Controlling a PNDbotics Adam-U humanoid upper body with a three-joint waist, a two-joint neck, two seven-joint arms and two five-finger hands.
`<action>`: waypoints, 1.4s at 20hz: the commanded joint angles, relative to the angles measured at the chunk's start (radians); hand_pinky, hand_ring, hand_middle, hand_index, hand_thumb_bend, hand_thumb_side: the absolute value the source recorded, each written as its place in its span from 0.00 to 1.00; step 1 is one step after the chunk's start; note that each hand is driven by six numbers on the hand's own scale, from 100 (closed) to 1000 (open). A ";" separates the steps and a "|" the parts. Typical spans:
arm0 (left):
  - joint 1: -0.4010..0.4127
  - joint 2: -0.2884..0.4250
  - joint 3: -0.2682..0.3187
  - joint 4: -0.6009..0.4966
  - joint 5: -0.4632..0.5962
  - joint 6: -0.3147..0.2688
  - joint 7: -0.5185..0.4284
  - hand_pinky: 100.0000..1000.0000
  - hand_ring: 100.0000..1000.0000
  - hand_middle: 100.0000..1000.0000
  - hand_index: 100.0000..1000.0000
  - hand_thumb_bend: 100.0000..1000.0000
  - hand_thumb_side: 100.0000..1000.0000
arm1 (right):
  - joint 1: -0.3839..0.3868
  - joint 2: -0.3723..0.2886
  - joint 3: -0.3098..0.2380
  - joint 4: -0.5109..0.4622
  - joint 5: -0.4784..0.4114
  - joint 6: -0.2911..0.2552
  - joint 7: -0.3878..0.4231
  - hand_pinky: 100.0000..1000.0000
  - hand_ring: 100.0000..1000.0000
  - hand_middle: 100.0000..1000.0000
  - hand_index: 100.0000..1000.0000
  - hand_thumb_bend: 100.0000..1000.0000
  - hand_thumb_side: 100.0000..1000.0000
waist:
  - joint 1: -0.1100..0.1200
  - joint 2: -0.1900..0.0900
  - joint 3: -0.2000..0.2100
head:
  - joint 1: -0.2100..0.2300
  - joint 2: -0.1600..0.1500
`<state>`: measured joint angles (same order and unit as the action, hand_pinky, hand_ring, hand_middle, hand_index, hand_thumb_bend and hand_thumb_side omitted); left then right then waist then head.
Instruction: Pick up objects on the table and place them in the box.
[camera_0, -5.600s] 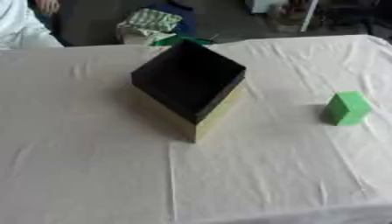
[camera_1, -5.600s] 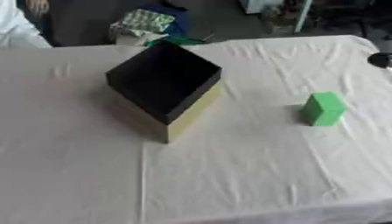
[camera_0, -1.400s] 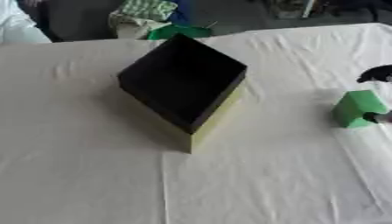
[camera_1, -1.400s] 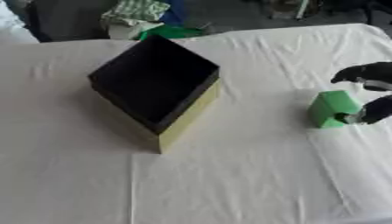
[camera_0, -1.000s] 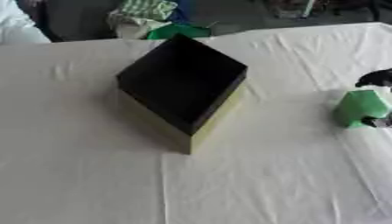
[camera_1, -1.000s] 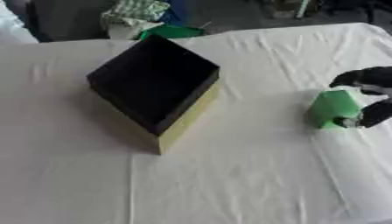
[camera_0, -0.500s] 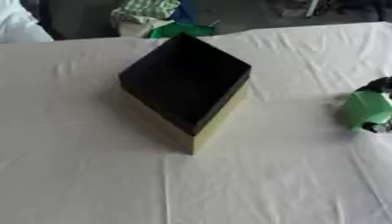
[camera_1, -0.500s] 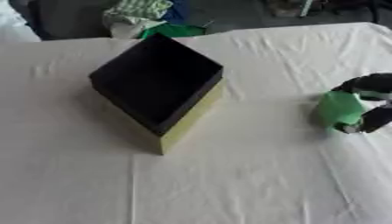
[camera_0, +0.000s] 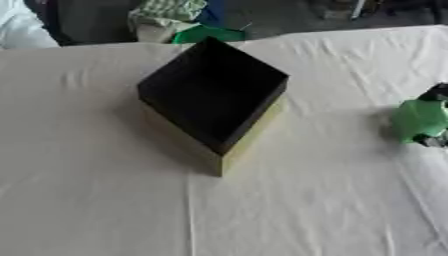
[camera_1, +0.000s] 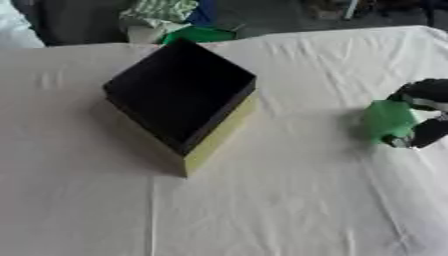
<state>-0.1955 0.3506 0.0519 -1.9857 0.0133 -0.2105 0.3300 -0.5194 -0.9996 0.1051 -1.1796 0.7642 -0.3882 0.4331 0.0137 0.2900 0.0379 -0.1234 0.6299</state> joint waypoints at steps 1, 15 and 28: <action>-0.006 0.016 0.010 -0.014 0.002 0.000 -0.001 0.58 0.62 0.54 0.71 0.03 1.00 | -0.027 -0.057 -0.016 -0.041 -0.032 0.005 -0.012 0.82 0.65 0.55 0.72 0.03 0.45 | -0.004 -0.024 -0.003 | 0.012 0.003; -0.014 0.021 -0.003 -0.014 0.010 0.002 -0.012 0.59 0.62 0.54 0.71 0.04 1.00 | -0.228 -0.040 0.038 -0.188 -0.157 0.005 0.118 0.84 0.67 0.57 0.74 0.00 0.47 | -0.037 -0.054 0.013 | 0.002 0.015; -0.081 0.027 -0.031 -0.014 0.034 -0.018 -0.044 0.59 0.63 0.54 0.71 0.04 1.00 | -0.447 0.159 0.123 -0.118 -0.164 -0.034 0.206 0.81 0.65 0.55 0.74 0.00 0.52 | -0.045 -0.049 0.056 | -0.059 0.019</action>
<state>-0.2639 0.3513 0.0231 -1.9857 0.0438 -0.2240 0.2919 -0.9426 -0.8332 0.2309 -1.3003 0.6041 -0.4185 0.6330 -0.0322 0.2559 0.0953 -0.1735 0.6474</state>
